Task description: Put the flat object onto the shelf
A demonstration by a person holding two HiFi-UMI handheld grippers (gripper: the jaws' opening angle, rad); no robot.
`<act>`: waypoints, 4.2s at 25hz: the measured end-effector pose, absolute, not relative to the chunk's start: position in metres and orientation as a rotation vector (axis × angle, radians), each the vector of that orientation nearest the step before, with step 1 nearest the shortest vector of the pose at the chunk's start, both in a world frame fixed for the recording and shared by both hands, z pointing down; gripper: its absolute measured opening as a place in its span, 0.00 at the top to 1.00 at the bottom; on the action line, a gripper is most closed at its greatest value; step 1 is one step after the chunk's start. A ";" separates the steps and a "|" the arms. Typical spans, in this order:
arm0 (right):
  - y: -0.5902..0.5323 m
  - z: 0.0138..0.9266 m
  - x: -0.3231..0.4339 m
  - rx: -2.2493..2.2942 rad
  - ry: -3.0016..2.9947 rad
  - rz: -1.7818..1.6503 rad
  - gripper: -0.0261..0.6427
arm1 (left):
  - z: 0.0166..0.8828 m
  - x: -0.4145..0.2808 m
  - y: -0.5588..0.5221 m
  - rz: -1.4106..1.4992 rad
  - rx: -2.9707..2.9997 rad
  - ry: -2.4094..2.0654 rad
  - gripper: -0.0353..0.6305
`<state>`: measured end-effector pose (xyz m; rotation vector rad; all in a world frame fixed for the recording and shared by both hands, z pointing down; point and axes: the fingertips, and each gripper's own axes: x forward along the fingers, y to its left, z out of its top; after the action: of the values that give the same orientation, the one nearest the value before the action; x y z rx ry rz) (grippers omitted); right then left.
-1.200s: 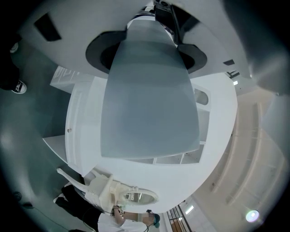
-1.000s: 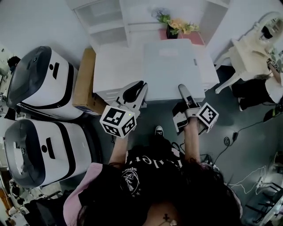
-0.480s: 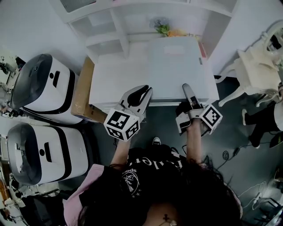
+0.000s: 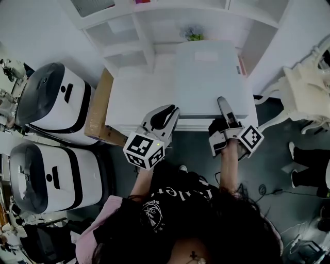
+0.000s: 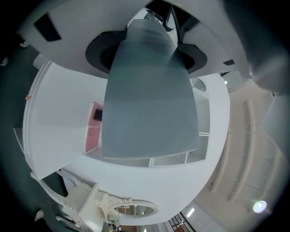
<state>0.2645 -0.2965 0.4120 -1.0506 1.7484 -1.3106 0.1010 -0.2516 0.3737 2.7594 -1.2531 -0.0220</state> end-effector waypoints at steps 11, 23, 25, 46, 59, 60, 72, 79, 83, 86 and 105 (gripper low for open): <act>-0.340 0.374 0.254 -1.050 1.755 -1.206 0.51 | 0.359 0.080 -0.300 -0.072 2.796 -1.194 0.87; -0.369 0.313 0.239 -0.928 1.728 -1.083 0.51 | 0.352 0.034 -0.352 -0.080 2.797 -1.218 0.87; -0.371 0.301 0.234 -0.893 1.736 -1.064 0.51 | 0.353 0.031 -0.355 -0.079 2.802 -1.203 0.87; -0.480 0.257 0.192 -0.917 1.751 -1.036 0.51 | 0.331 -0.011 -0.399 -0.171 2.865 -1.145 0.87; -0.552 0.243 0.184 -0.852 1.610 -1.204 0.51 | 0.328 -0.021 -0.427 -0.188 2.844 -1.141 0.87; -0.554 0.242 0.184 -0.846 1.607 -1.210 0.51 | 0.329 -0.022 -0.425 -0.191 2.847 -1.143 0.87; -0.592 0.228 0.189 -0.876 1.575 -1.262 0.51 | 0.305 -0.005 -0.441 -0.153 2.989 -1.086 0.87; -0.616 0.221 0.195 -0.895 1.565 -1.282 0.51 | 0.261 0.010 -0.475 -0.194 3.098 -1.015 0.87; -0.626 0.222 0.193 -0.905 1.571 -1.280 0.51 | 0.235 0.010 -0.503 -0.178 3.145 -1.100 0.87; -0.634 0.220 0.193 -0.911 1.574 -1.279 0.51 | 0.219 0.010 -0.522 -0.207 3.146 -1.152 0.86; -0.651 0.218 0.196 -0.892 1.681 -1.256 0.50 | 0.193 0.051 -0.601 -0.033 3.136 -1.306 0.62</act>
<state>0.1957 -0.6509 0.2181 -0.8920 1.6810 -1.2559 0.0509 -0.6013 0.1934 3.1359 -1.3060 -0.0327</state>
